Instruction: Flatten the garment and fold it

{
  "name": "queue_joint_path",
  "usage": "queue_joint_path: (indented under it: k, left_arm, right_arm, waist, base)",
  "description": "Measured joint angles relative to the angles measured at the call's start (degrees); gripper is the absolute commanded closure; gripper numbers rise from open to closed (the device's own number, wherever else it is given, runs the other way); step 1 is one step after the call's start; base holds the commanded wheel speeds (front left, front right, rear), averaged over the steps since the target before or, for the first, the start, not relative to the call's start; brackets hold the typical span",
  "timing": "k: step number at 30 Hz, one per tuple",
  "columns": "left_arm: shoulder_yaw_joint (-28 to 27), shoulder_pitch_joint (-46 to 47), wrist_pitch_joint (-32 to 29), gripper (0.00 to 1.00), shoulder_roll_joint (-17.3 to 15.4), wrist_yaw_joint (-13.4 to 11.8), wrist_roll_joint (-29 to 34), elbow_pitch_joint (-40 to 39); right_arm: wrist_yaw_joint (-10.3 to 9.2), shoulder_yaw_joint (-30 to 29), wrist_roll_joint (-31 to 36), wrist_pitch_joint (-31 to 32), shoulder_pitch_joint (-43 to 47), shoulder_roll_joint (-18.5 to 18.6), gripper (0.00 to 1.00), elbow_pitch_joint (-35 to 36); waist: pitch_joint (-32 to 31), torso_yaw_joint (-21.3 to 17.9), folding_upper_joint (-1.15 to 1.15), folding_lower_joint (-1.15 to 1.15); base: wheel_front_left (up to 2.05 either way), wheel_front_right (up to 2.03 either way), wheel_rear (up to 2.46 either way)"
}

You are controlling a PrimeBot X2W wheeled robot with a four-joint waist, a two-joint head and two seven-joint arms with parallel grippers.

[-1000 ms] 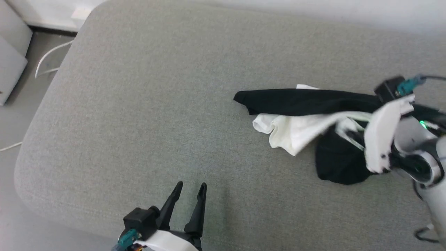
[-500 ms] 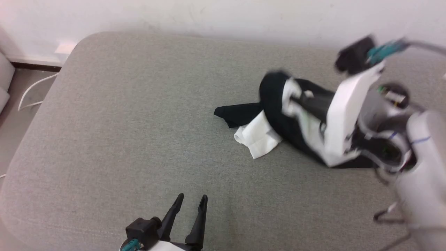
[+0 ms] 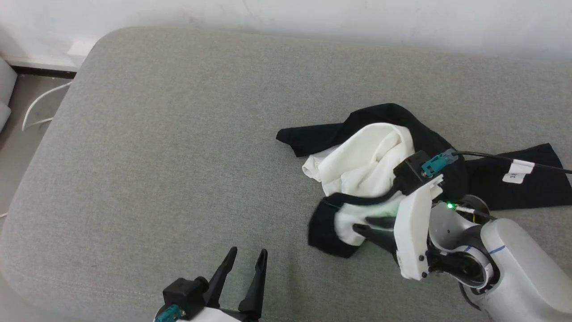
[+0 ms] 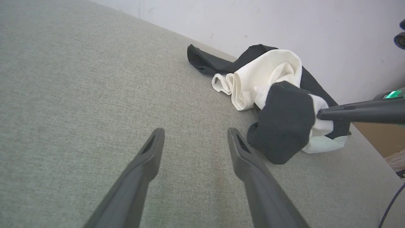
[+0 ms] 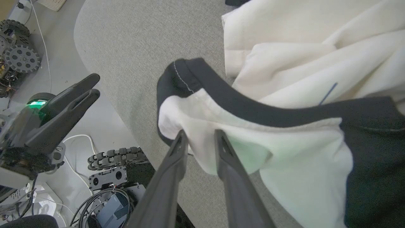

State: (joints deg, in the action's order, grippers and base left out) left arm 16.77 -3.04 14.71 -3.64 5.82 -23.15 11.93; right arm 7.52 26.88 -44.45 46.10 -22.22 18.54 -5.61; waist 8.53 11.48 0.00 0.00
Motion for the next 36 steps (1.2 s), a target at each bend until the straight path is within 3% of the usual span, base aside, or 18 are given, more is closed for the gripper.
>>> queue_joint_path:
  k: [5, 9, 13, 22, 32, 33, 35, 36]
  left_arm:
    - [0.09, -0.04, 0.0, 0.0, 0.0, -0.32, -0.42, 0.55]
    - [0.07, -0.29, 0.0, 0.0, 0.01, -0.65, -0.9, 0.6]
    - [0.14, -0.52, 0.01, 0.0, 0.04, -0.89, -1.1, 0.49]
    - [1.0, 0.23, 0.02, 0.0, 0.29, -0.9, -1.67, 0.42]
    - [1.01, 2.15, 0.02, 0.0, 0.41, -0.89, -2.01, 0.65]
    - [1.0, 2.26, 0.02, 0.0, 0.41, -0.88, -2.01, 0.65]
    - [1.01, 2.54, 0.02, 0.0, 0.42, -0.88, -2.01, 0.63]
    - [0.97, 2.59, 0.02, 0.0, 0.43, -0.88, -2.01, 0.6]
  right_arm:
    - [0.0, -1.14, 0.01, 0.35, -1.96, 2.05, 0.0, 2.83]
    - [0.0, -5.3, 0.04, 1.27, -4.82, 3.02, 0.0, 6.39]
    - [0.0, -9.95, 4.89, 1.93, -7.39, 5.01, 0.0, 7.5]
    - [0.0, -13.76, 14.46, 7.33, -8.4, 5.55, 0.0, -0.18]
    - [0.0, -15.04, 19.64, 7.54, -8.96, 4.94, 0.0, -7.28]
    - [0.0, -15.19, 20.09, 7.27, -8.95, 4.89, 0.16, -8.11]
    - [0.0, -15.72, 20.87, 6.3, -8.96, 4.71, 0.95, -9.23]
    - [0.0, -15.75, 21.12, 5.83, -8.97, 4.66, 1.0, -9.61]
  waist:
    - [-1.25, -0.1, 0.0, 0.0]
    - [-2.46, -0.21, 0.0, -0.01]
    - [-2.7, -0.24, 0.0, -0.01]
    - [0.13, 0.81, 0.0, 0.01]
    - [3.91, 3.65, 0.0, 0.01]
    - [4.23, 3.92, 0.0, 0.01]
    - [4.85, 4.39, 0.0, 0.01]
    - [5.15, 4.59, 0.0, 0.01]
  base:
    - [0.0, 0.0, 0.0]
    - [0.0, 0.0, 0.0]
    - [0.0, 0.0, 0.0]
    - [0.0, 0.0, 0.0]
    - [0.0, 0.0, 0.0]
    - [0.0, 0.0, 0.0]
    - [0.0, 0.0, 0.0]
    - [0.0, 0.0, 0.0]
